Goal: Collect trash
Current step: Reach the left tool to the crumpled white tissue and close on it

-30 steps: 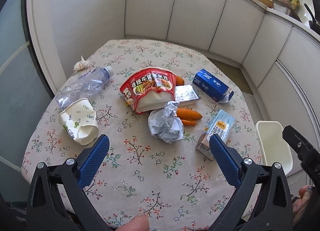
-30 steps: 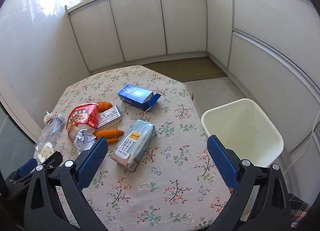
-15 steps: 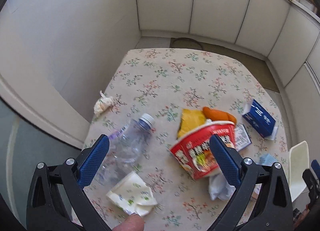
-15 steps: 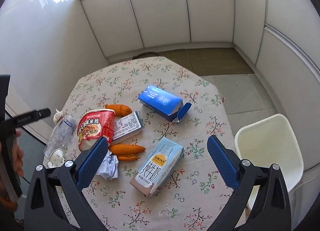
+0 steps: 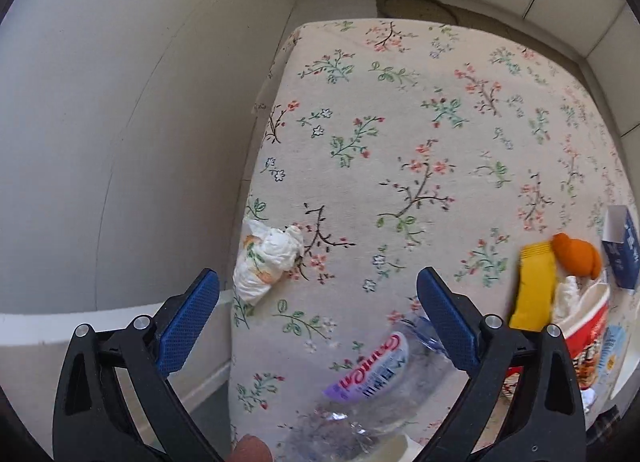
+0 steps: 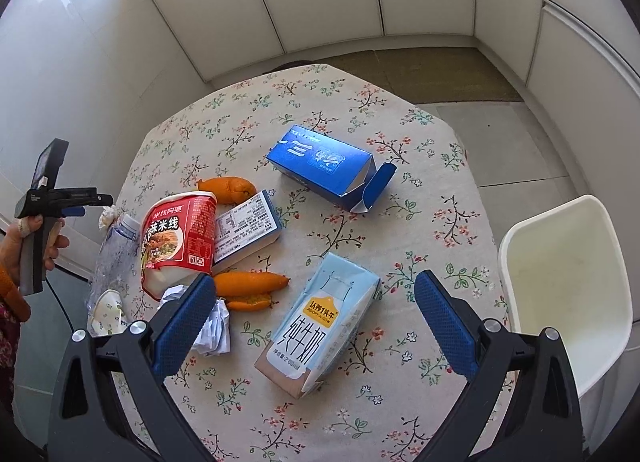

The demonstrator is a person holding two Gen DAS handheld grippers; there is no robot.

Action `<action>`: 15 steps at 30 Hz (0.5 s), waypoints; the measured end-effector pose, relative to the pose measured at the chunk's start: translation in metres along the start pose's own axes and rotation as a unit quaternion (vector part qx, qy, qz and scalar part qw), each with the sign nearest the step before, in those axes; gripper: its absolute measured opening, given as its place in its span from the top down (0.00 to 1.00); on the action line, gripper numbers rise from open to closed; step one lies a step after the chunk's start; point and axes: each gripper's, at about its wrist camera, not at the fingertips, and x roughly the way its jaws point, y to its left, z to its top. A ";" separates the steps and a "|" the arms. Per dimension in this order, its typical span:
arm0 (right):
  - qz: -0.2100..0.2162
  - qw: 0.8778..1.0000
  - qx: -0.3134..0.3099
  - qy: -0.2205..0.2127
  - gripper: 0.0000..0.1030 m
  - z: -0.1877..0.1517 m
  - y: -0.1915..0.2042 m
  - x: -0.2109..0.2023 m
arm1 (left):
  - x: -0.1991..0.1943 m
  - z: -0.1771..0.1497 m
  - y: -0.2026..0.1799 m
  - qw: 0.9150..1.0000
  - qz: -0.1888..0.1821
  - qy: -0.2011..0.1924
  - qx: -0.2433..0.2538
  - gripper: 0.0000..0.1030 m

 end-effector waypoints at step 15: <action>-0.002 1.000 0.012 0.022 0.06 0.004 -0.011 0.008 | 0.043 0.024 0.024 0.999 0.028 0.034 -0.022 0.35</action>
